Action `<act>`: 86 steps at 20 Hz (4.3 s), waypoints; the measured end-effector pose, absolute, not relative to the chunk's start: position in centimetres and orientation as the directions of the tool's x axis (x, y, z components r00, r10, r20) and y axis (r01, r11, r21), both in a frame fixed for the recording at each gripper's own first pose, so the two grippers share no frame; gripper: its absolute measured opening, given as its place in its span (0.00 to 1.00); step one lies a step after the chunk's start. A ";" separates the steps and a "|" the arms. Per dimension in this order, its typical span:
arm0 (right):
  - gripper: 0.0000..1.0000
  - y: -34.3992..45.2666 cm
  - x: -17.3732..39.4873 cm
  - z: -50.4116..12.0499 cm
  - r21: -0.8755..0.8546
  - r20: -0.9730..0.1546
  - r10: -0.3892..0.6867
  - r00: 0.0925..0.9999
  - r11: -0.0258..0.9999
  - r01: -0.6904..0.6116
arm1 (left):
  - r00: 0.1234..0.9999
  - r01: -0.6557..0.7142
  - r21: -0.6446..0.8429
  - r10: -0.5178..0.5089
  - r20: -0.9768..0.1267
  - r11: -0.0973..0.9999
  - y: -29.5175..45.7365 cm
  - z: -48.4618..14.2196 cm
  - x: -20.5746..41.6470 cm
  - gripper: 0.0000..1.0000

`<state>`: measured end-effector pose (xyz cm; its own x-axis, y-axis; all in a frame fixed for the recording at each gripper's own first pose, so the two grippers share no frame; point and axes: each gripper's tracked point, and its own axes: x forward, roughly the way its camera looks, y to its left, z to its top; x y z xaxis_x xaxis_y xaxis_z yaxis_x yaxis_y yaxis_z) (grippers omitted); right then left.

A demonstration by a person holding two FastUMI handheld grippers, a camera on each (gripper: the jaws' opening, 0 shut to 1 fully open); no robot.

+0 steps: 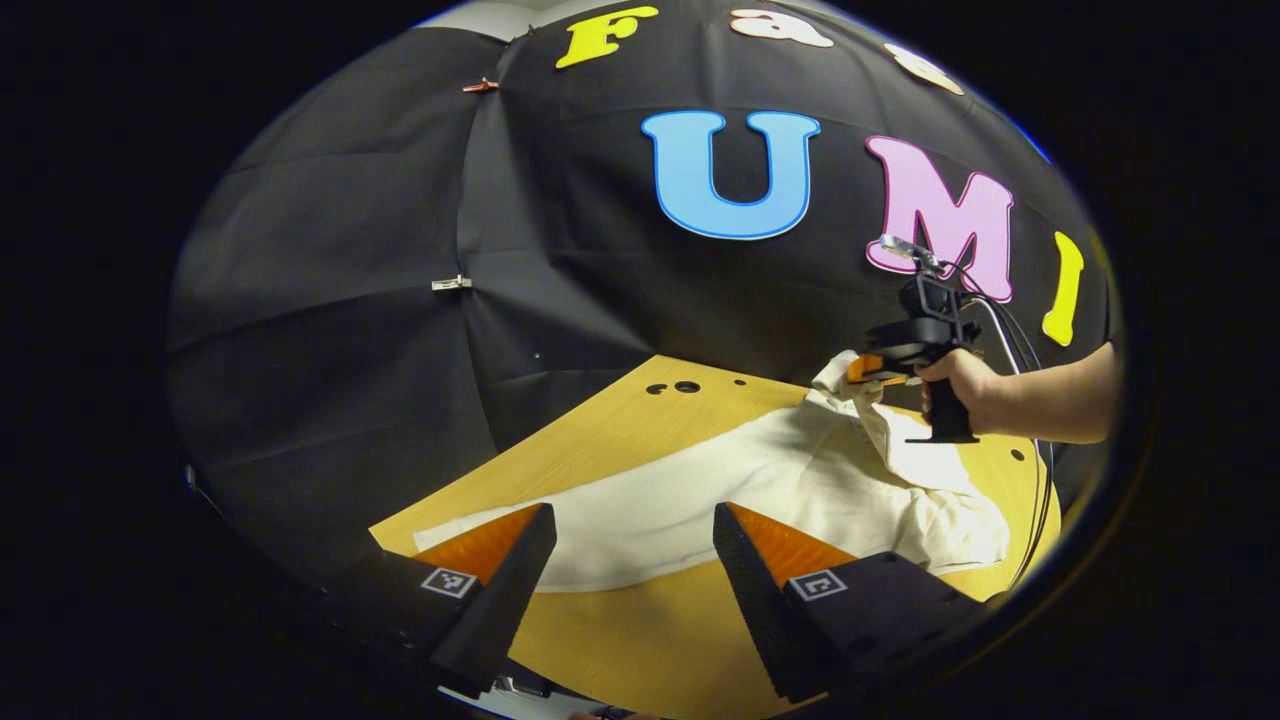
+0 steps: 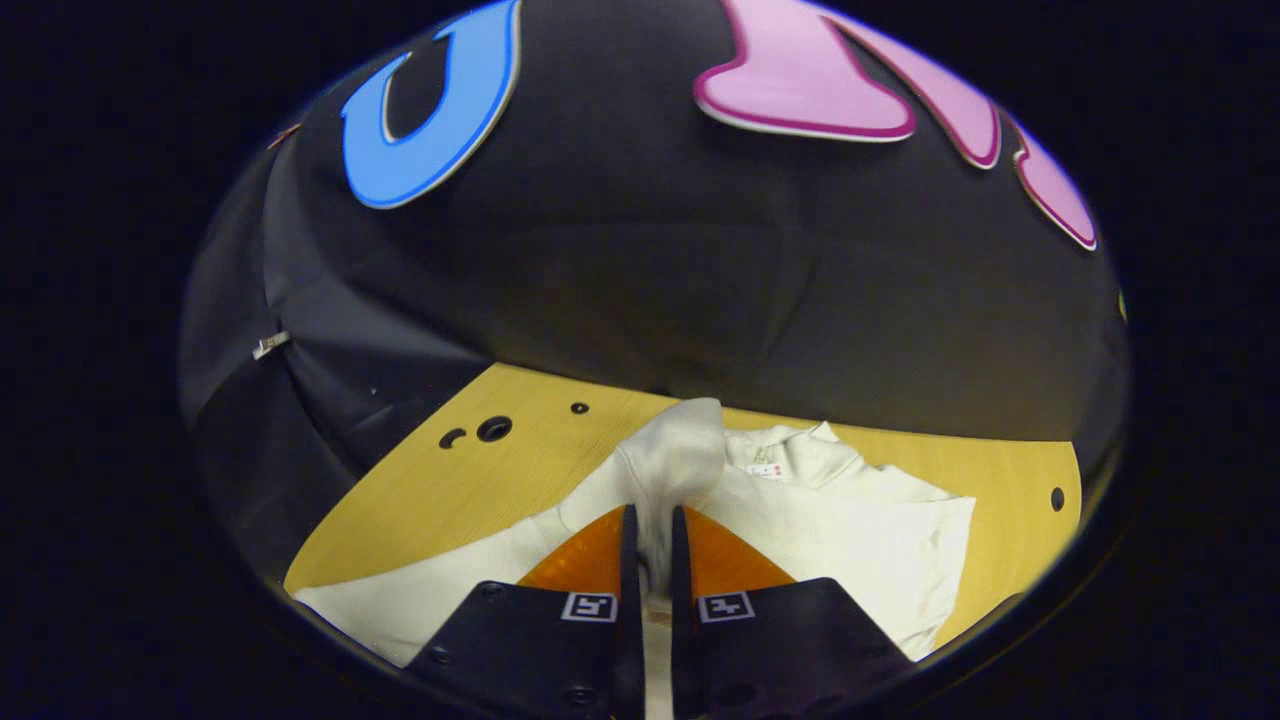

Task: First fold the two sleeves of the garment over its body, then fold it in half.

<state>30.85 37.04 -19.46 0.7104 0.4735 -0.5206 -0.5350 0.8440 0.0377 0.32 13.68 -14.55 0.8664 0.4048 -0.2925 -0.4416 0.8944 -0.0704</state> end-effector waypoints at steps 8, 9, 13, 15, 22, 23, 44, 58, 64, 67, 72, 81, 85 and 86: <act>0.68 41.0 24.7 -20.9 0.133 -0.535 0.564 0.629 0.791 -0.597 | 0.836 -0.497 -0.050 0.462 -0.296 0.867 17.9 -15.2 -0.3 0.98; 0.84 39.9 24.2 -20.5 0.133 -0.531 0.557 0.639 0.799 -0.586 | 0.828 -0.509 -0.052 0.473 -0.301 0.859 18.7 -15.5 -0.5 0.98; 0.98 33.8 24.3 -17.6 0.100 -0.493 0.495 0.715 0.849 -0.519 | 0.786 -0.566 -0.066 0.513 -0.345 0.822 22.3 -18.0 -2.3 0.97; 0.98 29.6 24.4 -15.7 0.074 -0.471 0.450 0.758 0.877 -0.475 | 0.760 -0.595 -0.066 0.534 -0.371 0.801 24.1 -19.7 -2.8 0.98; 0.98 14.2 22.5 -9.3 0.071 -0.385 0.262 0.885 0.964 -0.255 | 0.656 -0.661 0.006 0.582 -0.481 0.751 28.9 -26.7 -4.3 0.97; 0.98 12.3 21.8 -8.9 0.070 -0.374 0.241 0.895 0.970 -0.232 | 0.648 -0.658 0.020 0.580 -0.493 0.753 29.4 -27.5 -4.3 0.98; 0.98 -6.1 9.7 -10.3 0.053 -0.434 0.017 0.901 0.999 0.007 | 0.701 -0.584 -0.042 0.477 -0.529 0.811 30.7 -31.7 0.1 0.46; 0.98 -11.1 11.4 -11.4 0.091 -0.458 -0.049 0.887 0.991 0.101 | 0.703 -0.575 -0.099 0.428 -0.568 0.812 29.4 -28.1 5.7 0.07; 0.98 -13.3 12.4 -12.6 0.124 -0.476 -0.064 0.877 0.982 0.139 | 0.758 -0.563 -0.142 0.441 -0.480 0.814 29.6 -21.0 12.2 0.07; 0.98 -14.2 13.1 -13.3 0.131 -0.485 -0.064 0.872 0.981 0.145 | 0.791 -0.533 -0.142 0.432 -0.434 0.834 28.6 -17.5 17.2 0.06; 0.98 -15.3 14.7 -14.3 0.139 -0.494 -0.051 0.868 0.981 0.137 | 0.857 -0.453 -0.132 0.391 -0.335 0.881 25.0 -10.8 26.0 0.06; 0.98 -16.3 16.5 -16.1 0.149 -0.516 -0.033 0.856 0.981 0.128 | 0.976 -0.124 -0.050 0.113 -0.184 0.991 6.1 -3.4 40.1 0.06; 0.98 -15.9 17.1 -16.8 0.143 -0.527 -0.032 0.849 0.982 0.126 | 0.983 0.063 -0.017 -0.065 -0.169 0.998 -4.9 -3.5 42.9 0.06; 0.98 -16.0 17.2 -17.1 0.144 -0.532 -0.030 0.846 0.982 0.125 | 0.979 0.106 -0.013 -0.106 -0.174 0.994 -7.7 -4.0 43.3 0.06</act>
